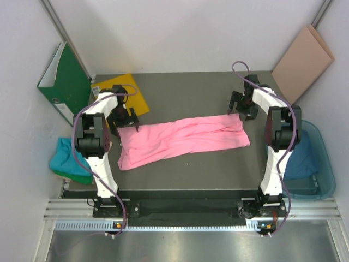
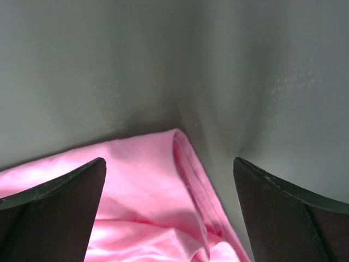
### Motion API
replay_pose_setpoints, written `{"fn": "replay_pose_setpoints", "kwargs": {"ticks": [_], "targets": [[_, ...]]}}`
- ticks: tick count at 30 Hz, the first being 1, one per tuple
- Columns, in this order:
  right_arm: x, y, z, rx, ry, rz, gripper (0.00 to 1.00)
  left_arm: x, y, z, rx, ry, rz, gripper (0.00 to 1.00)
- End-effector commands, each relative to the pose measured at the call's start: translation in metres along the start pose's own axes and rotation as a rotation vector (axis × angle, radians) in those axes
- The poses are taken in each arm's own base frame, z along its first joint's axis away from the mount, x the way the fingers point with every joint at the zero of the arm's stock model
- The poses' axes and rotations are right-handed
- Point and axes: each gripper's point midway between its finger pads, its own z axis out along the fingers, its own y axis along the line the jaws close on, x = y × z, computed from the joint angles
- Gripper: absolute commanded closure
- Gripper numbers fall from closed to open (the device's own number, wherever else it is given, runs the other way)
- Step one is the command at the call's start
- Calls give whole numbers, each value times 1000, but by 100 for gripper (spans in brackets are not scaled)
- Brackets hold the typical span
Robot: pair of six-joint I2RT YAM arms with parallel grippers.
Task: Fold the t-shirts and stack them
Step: Rotate the tshirt 90 degrees
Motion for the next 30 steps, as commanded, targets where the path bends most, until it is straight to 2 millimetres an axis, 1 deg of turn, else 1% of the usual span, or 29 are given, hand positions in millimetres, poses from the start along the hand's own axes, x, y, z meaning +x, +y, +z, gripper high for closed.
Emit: {"fn": "replay_pose_setpoints", "kwargs": {"ticks": [1,2,3,4,5,6,7,8,9,10,11,13,14,15,16,17,18,19,20,21,22,23,24,25,26,27,28,29,30], "targets": [[4,-5,8,53,65,-62,1,4,-16,22,42,61,-25,10],[8,-5,10,59,89,-75,2,-2,-20,23,57,50,-27,12],[10,-4,11,58,100,-85,3,-2,-23,29,66,67,-26,18],[13,-4,12,54,114,-93,11,-4,-26,31,74,68,-23,42],[17,-3,13,48,128,-103,16,-9,-29,31,86,62,-19,55],[21,-2,15,45,141,-110,21,-9,-31,37,85,78,-17,68],[25,-3,15,46,158,-113,40,-10,-32,38,89,83,-11,93],[29,-2,16,35,175,-124,50,-14,-34,38,94,81,-6,100],[32,-4,16,34,185,-124,61,-15,-35,41,92,85,-2,100],[34,-4,15,32,190,-128,76,-18,-35,41,91,80,4,100],[40,-7,13,49,199,-132,81,-26,-37,37,96,58,7,100],[45,-12,7,68,211,-141,97,-35,-40,34,98,36,20,100],[49,-17,1,91,213,-141,99,-47,-46,27,117,-2,24,100],[52,-19,-4,100,218,-143,100,-54,-51,23,128,-25,28,100],[56,-21,-8,105,226,-142,100,-68,-62,11,153,-77,38,100],[65,-24,-17,112,241,-140,100,-73,-70,6,176,-97,47,100],[69,-25,-22,112,244,-137,100,-83,-83,-1,206,-148,63,100],[83,-31,-25,124,272,-132,100,-95,-94,-13,235,-198,71,100],[85,-31,-36,120,256,-117,100,-101,-105,-20,266,-229,82,100],[91,-33,-41,123,261,-112,100,-104,-117,-24,286,-251,96,100],[106,-38,-43,131,289,-105,100,-116,-131,-38,328,-301,88,100],[110,-35,-53,116,285,-91,100,-120,-140,-38,348,-307,90,100],[117,-36,-57,113,294,-83,100,-118,-155,-41,385,-307,103,100],[132,-41,-59,120,324,-75,100,-126,-169,-52,425,-339,99,100],[136,-39,-68,105,311,-62,100,-126,-179,-43,441,-323,106,100],[143,-39,-71,102,318,-58,100,-122,-196,-44,468,-319,127,100],[156,-43,-73,108,344,-53,100,-128,-209,-55,503,-348,133,100],[159,-39,-81,95,329,-51,100,-128,-221,-42,514,-334,140,100],[165,-38,-84,94,335,-50,100,-120,-239,-43,560,-317,161,100]]}}
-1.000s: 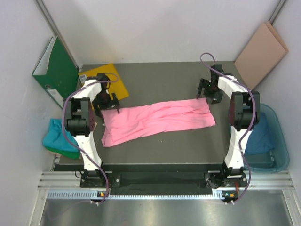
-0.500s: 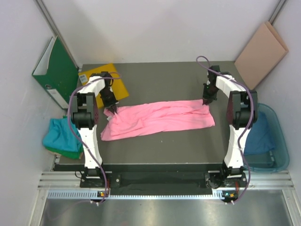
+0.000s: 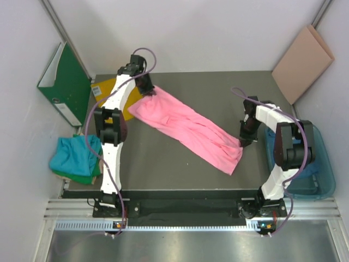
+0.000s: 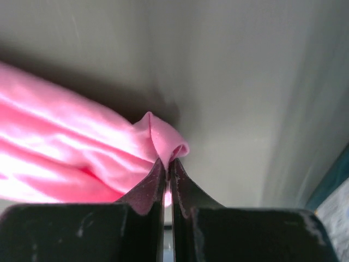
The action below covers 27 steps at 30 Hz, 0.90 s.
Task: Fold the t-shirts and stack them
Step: Rotate the tshirt 90 degrees
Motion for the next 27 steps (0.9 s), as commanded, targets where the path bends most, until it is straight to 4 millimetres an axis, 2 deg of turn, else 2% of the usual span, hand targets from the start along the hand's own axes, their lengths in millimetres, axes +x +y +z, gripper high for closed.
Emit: {"fn": "replay_pose_setpoints", "kwargs": {"ticks": [1,2,4,5,6,8,9,10,11,12,13,14,15,16,17,18,19,20,21,22,24,25,27], "targets": [[34,8,-21,-26,0,9,100,-5,-65,28,193,-14,-6,100],[41,13,-25,-40,-4,2,100,-4,-74,41,233,-14,-12,100],[56,17,-23,-43,22,-10,99,3,-94,48,309,14,-46,100],[63,24,-24,-54,23,-24,96,4,-98,55,331,16,-52,72],[67,27,-24,-58,28,-33,80,7,-103,57,349,27,-61,52],[72,32,-23,-55,21,-56,59,9,-104,58,354,30,-59,1],[71,34,-25,-56,15,-63,44,5,-104,55,361,17,-48,1],[66,37,-30,-60,-7,-77,36,8,-101,55,354,22,-45,1],[63,39,-35,-60,-25,-87,28,1,-105,41,365,-5,-35,1],[59,40,-39,-59,-40,-90,16,4,-100,40,358,-6,-25,1],[48,44,-50,-62,-82,-105,11,3,-99,34,355,-14,-21,1],[44,44,-55,-57,-94,-110,7,-4,-105,13,365,-47,-11,1],[38,44,-61,-50,-113,-115,1,4,-98,12,351,-30,-17,1],[25,46,-69,-35,-149,-129,0,0,-103,-11,363,-56,-5,1],[19,43,-72,-10,-161,-137,0,3,-103,-19,365,-57,1,1],[8,48,-80,-13,-196,-148,0,17,-92,-17,337,-28,-5,1],[3,47,-76,7,-190,-159,0,15,-95,-39,344,-52,5,1],[-2,48,-76,7,-197,-163,0,19,-90,-43,325,-62,15,1],[-9,52,-79,3,-211,-170,0,31,-79,-40,295,-37,9,1],[-11,54,-74,1,-198,-176,0,32,-77,-56,282,-51,13,1],[-19,58,-73,-4,-211,-179,0,43,-61,-58,214,-47,8,1],[-21,61,-70,-12,-209,-184,1,40,-60,-74,201,-83,12,1],[-31,70,-70,-40,-234,-195,0,37,-41,-78,119,-145,24,1]]}}
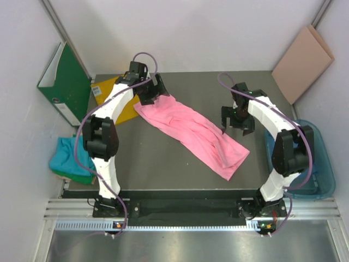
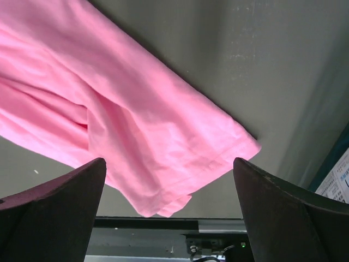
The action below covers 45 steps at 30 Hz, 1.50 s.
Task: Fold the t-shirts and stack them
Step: Rotate the tshirt 90 degrees
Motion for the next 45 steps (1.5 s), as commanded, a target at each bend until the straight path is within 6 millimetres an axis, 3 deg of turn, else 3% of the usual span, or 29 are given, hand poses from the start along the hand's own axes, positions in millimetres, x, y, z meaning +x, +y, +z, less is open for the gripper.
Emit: {"fn": "replay_pose_setpoints", "kwargs": {"ticks": [1,3,6,7,9,10,11,12,13,17,24,30,34,37,38,39,45], "targets": [[-22,13,11,-24,-32,-56,0,-20,8,-50,-110,-180,83,1],[-41,23,9,-46,-77,-80,0,-25,7,-60,-128,-193,117,1],[-64,42,12,-78,-99,-131,0,-4,0,-53,-69,-77,76,1],[-67,44,19,-71,-86,-141,0,15,-13,-47,26,15,50,1],[-79,48,23,-70,-100,-147,0,47,-17,-31,96,133,-51,1],[-84,48,25,-67,-108,-148,0,68,-31,-28,160,199,-70,1],[-87,49,26,-68,-112,-145,0,94,-24,-18,154,266,-137,1],[-91,48,30,-68,-114,-136,0,99,-34,-15,198,256,-129,1],[-94,46,31,-67,-117,-126,0,119,-46,-13,225,299,-122,1],[-108,36,29,-84,-138,-53,0,177,-62,-7,269,428,-209,1],[-136,-1,13,-88,-206,31,0,236,-91,-8,285,535,-170,1],[-143,-35,-2,-86,-235,76,0,286,-104,-5,216,626,-147,1],[-150,-52,-19,-85,-279,91,0,338,-108,-5,147,670,-96,2],[-147,-49,-25,-133,-287,104,0,364,-114,1,145,679,-72,2],[-149,-61,-32,-137,-307,142,0,371,-111,6,126,685,-68,2],[-148,-59,-34,-152,-312,140,0,380,-113,7,120,693,-50,2],[-139,-52,-42,-199,-327,145,0,405,-109,31,47,688,-15,2]]}}
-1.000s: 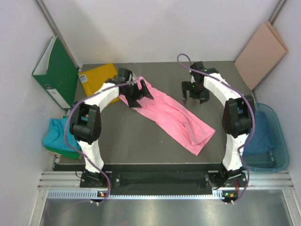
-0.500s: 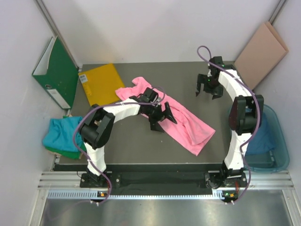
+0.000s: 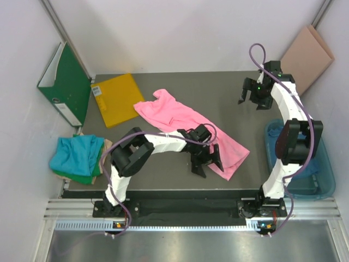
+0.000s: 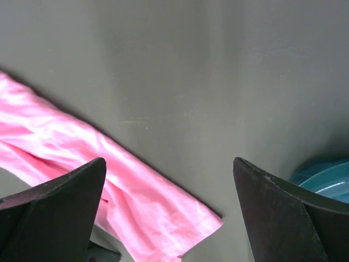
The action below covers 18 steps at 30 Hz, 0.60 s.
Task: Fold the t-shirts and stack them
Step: Rotate the tshirt 90 degrees
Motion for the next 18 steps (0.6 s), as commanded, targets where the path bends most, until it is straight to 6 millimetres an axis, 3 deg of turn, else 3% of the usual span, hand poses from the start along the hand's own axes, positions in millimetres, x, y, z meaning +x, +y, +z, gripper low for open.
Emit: {"fn": "replay_pose_setpoints", "kwargs": {"ticks": [1,6,7,8,9,10,11,12,15,17,18], "targets": [[-11,16,-27,-78,-84,-6,0,-18,-8,18,-34,-79,15,3],[-14,25,-38,-126,-104,-4,0,-29,-5,43,-74,-86,8,12],[-14,26,-39,-129,-105,-3,1,-31,-13,45,-63,-89,18,22],[-15,26,-40,-134,-108,-2,0,-32,-6,53,-84,-79,3,29],[-16,27,-41,-135,-111,-4,0,-32,-6,56,-89,-74,6,39],[-16,26,-41,-134,-110,-1,0,-34,-9,58,-93,-77,11,62],[-17,26,-42,-138,-113,1,0,-31,1,61,-134,-63,-4,86],[-17,25,-43,-137,-115,2,0,-32,6,61,-158,-70,-2,100],[-17,26,-44,-149,-114,6,0,-23,28,56,-233,-54,-15,100],[-15,27,-43,-157,-108,9,0,-18,31,45,-243,-63,-6,100],[-14,27,-43,-160,-107,12,0,-9,48,41,-287,-47,-18,100]]}}
